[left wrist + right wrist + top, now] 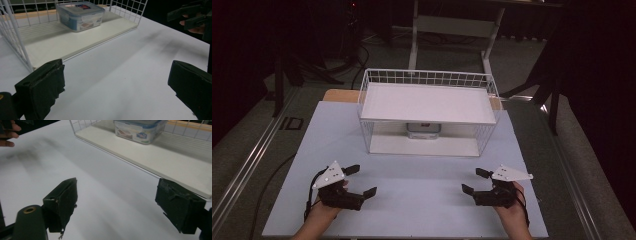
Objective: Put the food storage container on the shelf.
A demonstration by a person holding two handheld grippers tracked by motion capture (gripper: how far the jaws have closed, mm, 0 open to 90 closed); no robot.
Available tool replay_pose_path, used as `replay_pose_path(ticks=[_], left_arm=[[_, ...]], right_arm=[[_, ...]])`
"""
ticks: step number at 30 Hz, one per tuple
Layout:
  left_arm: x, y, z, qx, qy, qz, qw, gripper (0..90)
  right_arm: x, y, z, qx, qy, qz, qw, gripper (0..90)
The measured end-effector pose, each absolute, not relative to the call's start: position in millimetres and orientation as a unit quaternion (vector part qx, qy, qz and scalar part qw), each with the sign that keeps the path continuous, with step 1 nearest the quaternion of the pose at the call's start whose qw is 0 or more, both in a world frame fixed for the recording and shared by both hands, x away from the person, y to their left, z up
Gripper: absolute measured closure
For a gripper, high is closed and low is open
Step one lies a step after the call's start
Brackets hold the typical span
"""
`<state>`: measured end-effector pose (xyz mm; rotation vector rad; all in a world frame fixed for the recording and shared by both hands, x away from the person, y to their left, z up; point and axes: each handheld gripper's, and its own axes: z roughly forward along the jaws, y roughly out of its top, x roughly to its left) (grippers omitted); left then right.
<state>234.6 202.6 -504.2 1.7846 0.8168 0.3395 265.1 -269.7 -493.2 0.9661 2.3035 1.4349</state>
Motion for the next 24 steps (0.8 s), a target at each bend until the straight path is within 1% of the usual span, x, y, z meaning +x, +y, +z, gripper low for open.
replay_pose_path(ticks=[6,13,16,24], left_arm=[[235,205,-507,0.751,0.328,0.166,0.548,1.7],[233,203,-503,0.737,0.303,0.176,0.578,1.7],[234,204,-504,0.731,0.305,0.174,0.585,1.7],[236,205,-507,0.731,0.315,0.163,0.583,1.8]], right_arm=[[267,-277,-497,0.327,0.791,0.499,0.132,17.8],[270,-278,-502,0.317,0.785,0.521,0.109,17.8],[271,-280,-504,0.325,0.778,0.529,0.100,17.6],[274,-281,-507,0.329,0.785,0.515,0.102,16.7]])
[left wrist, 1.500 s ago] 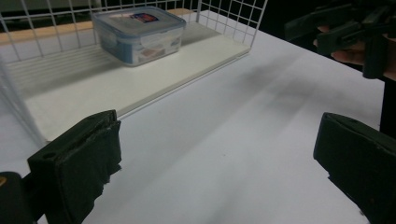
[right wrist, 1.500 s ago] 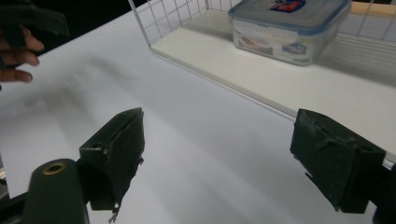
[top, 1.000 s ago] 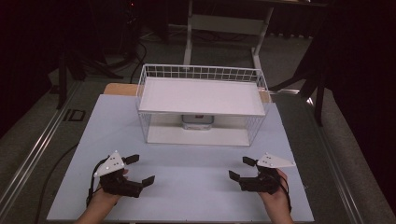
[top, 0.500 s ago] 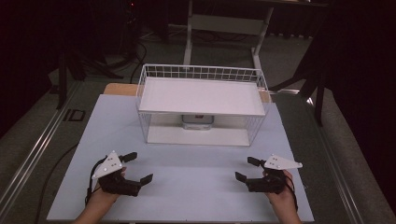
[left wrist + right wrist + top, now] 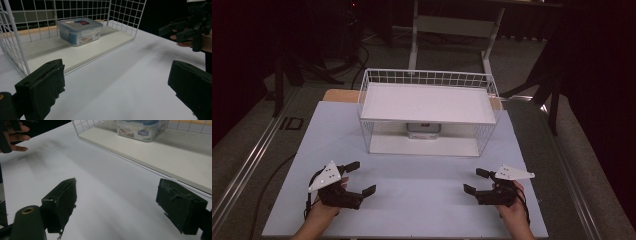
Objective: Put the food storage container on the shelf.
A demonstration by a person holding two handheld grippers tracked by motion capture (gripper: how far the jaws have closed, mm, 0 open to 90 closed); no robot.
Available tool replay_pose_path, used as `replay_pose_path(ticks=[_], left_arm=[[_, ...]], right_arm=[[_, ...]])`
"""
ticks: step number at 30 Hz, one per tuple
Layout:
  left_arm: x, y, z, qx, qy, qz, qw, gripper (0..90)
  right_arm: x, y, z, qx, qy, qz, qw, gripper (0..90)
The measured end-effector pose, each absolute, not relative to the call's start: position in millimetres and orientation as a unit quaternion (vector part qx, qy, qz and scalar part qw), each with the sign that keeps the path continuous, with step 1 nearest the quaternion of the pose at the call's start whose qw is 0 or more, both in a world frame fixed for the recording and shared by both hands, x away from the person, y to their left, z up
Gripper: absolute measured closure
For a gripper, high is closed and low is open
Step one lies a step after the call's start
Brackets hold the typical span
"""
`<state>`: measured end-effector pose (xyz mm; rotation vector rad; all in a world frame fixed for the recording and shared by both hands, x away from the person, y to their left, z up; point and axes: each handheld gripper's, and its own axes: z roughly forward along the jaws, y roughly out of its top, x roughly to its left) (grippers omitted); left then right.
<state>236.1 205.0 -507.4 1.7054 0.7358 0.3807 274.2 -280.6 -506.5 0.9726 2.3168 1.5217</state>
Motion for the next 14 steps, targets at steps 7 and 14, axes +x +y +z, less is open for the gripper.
replay_pose_path(ticks=[7,14], left_arm=[[237,205,-507,0.728,0.314,0.161,0.588,1.8],[237,207,-506,0.723,0.318,0.159,0.592,1.8]], right_arm=[[277,-286,-507,0.338,0.776,0.521,0.107,16.6],[279,-291,-506,0.350,0.767,0.525,0.115,16.6]])
